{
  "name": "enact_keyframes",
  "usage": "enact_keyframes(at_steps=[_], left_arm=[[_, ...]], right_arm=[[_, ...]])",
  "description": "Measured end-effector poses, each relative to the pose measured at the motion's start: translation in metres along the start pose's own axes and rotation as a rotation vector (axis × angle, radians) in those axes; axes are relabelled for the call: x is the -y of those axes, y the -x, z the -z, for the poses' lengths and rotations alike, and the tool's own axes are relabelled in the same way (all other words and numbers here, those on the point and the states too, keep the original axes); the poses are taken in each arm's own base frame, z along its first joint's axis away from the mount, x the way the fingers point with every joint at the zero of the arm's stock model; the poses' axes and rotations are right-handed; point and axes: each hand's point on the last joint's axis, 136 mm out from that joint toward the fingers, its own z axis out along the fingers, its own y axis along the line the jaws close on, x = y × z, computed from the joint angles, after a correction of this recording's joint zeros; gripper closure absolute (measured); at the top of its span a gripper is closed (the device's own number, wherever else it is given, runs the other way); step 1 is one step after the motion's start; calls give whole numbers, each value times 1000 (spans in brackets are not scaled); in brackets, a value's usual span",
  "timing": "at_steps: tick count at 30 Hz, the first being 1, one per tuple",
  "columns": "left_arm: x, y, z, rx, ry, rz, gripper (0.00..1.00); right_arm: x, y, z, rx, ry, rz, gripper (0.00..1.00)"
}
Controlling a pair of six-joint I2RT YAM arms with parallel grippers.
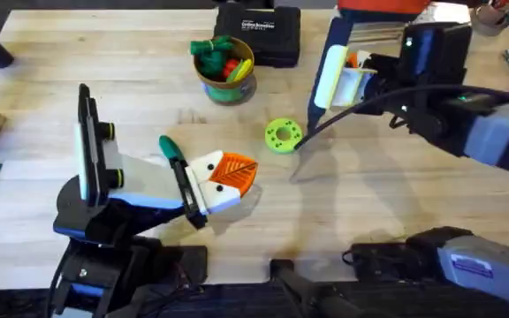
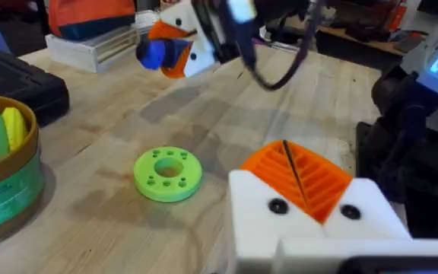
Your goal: Pick up the gripper from the table and insert it into the empty holder that is missing its gripper. Then pick up a screw, insert it into the mounting hole, and use the screwdriver to tighten it. Finally, clean up the table by picking up the vegetable and placing it into the bucket.
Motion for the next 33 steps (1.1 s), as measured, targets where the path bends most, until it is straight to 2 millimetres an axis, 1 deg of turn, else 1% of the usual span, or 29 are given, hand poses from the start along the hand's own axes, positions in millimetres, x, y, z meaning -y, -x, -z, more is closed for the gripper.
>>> enact_keyframes(at_steps=[3,5,7,9,10,12,13,16,17,22,27,29,31,32,33], left_arm=[[0,0,0,0,0,0,997],[0,0,0,0,0,0,997],[0,0,0,0,0,0,997],[0,0,0,0,0,0,997],[0,0,0,0,0,0,997],[0,0,0,0,0,0,997],[0,0,0,0,0,0,997],[0,0,0,0,0,0,997],[0,0,0,0,0,0,997],[0,0,0,0,0,0,997],[0,0,0,0,0,0,997],[0,0,0,0,0,0,997],[0,0,0,0,0,0,997],[0,0,0,0,0,-3,940],[0,0,0,0,0,-3,796]], right_arm=[[-19,-28,-18,-77,74,33,873],[-33,-37,-27,-98,123,48,873],[-48,-41,-35,-107,172,64,873],[-59,-43,-41,-114,206,79,871],[-63,-45,-42,-117,218,81,791],[-57,-43,-42,-115,206,86,606],[-55,-43,-42,-114,204,88,491],[-44,-37,-44,-107,175,102,71],[-41,-35,-43,-105,170,97,23],[-48,-23,-38,-116,186,23,9],[-63,0,-21,-132,215,-98,8],[-64,8,-12,-138,211,-162,8],[-61,17,-2,-130,194,-231,7],[-57,23,5,-120,178,-278,7],[-53,28,11,-109,162,-321,7]])
